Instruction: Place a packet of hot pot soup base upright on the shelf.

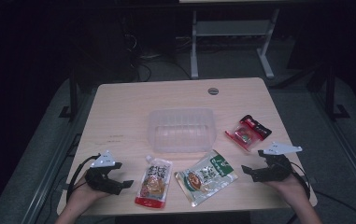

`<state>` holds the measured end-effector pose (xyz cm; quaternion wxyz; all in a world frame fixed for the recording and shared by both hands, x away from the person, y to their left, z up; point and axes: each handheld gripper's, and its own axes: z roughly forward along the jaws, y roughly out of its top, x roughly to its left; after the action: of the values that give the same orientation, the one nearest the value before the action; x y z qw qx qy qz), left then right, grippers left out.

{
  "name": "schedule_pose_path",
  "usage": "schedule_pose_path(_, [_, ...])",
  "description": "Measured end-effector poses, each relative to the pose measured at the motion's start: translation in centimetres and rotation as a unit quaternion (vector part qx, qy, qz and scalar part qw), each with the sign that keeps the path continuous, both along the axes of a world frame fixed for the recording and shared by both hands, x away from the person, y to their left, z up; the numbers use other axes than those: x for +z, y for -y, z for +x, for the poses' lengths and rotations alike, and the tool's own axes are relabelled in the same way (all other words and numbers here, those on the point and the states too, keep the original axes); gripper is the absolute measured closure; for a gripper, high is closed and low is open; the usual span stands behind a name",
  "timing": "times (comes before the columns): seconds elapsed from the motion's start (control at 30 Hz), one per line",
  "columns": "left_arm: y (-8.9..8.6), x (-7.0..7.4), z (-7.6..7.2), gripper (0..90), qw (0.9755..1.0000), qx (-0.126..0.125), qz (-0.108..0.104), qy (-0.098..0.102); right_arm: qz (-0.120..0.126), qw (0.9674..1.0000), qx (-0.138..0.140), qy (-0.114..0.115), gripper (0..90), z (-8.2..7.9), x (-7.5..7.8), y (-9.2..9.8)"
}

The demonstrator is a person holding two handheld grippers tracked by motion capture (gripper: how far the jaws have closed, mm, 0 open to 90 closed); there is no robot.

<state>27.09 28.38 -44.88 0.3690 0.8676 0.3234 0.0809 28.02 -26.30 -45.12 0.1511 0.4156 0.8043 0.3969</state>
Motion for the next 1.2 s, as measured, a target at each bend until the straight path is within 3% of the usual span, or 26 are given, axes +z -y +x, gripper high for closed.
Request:
schedule_pose_path(0.43, [-0.1, 0.1, 0.0, 13.2, 1.0000, -0.003, 0.006, 0.002, 0.000, 1.0000, 0.001, -0.008, 16.0, 0.2, 0.9, 0.0])
schedule_pose_path(0.47, [-0.1, 0.0, 0.0, 13.3, 1.0000, -0.003, 0.005, 0.001, -0.004, 1.0000, 0.002, -0.008, 23.7, 0.5, 1.5, -0.2])
schedule_pose_path(0.67, [-0.1, 0.1, 0.0, 13.3, 1.0000, 0.002, 0.006, 0.005, -0.020, 0.9997, -0.010, -0.009, 47.2, 1.8, 2.5, -0.4])
schedule_pose_path(0.8, [0.0, 0.1, 0.1, 13.5, 1.0000, 0.004, 0.004, 0.001, -0.016, 0.9995, -0.022, -0.014, 66.6, 3.0, 2.9, -0.3])
schedule_pose_path(0.87, [0.0, 0.1, 0.1, 13.5, 1.0000, 0.003, 0.007, -0.001, -0.014, 0.9995, -0.024, -0.015, 70.1, 3.3, 3.0, -0.2])
schedule_pose_path(0.9, [0.0, 0.1, 0.0, 13.5, 1.0000, 0.002, 0.008, -0.002, -0.008, 0.9995, -0.026, -0.015, 78.0, 4.1, 3.3, 0.0])
schedule_pose_path(1.03, [-0.1, 0.1, 0.0, 13.5, 1.0000, 0.002, 0.009, -0.001, -0.003, 0.9996, -0.027, -0.011, 89.5, 5.6, 3.7, 0.3])
schedule_pose_path(1.2, [-0.1, 0.1, 0.2, 13.5, 1.0000, 0.005, 0.006, 0.000, -0.007, 0.9994, -0.034, -0.004, 89.7, 7.7, 3.7, 0.4])
